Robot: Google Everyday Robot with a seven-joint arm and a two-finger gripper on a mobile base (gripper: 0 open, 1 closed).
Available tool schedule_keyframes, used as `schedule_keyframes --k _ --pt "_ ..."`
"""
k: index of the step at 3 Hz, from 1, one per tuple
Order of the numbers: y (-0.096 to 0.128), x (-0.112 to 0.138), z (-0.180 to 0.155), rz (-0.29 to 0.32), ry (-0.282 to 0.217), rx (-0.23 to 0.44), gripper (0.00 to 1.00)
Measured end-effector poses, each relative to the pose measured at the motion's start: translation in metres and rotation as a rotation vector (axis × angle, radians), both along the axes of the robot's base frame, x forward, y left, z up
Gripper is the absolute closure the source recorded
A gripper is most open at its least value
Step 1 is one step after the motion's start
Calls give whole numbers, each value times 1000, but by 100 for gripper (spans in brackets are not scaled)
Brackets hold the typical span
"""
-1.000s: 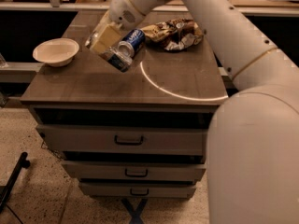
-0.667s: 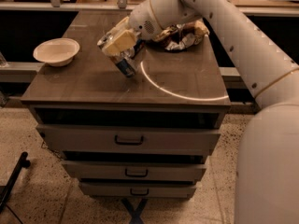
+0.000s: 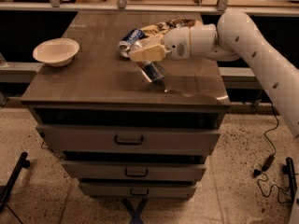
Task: Place redbull can upright
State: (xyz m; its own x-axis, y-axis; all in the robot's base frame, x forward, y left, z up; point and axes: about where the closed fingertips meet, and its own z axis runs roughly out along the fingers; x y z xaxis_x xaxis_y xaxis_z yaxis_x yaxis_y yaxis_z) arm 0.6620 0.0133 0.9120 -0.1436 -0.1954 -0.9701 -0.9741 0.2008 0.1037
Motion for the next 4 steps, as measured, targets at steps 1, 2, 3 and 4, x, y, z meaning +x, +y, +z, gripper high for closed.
schedule_keyframes --k 1,2,3,4 --pt "-5 3 3 -13 2 30 100" --pt "-8 9 13 -24 21 128 100" --pt "-40 18 50 -75 5 306 100" --pt "-72 6 66 -145 -24 426 100"
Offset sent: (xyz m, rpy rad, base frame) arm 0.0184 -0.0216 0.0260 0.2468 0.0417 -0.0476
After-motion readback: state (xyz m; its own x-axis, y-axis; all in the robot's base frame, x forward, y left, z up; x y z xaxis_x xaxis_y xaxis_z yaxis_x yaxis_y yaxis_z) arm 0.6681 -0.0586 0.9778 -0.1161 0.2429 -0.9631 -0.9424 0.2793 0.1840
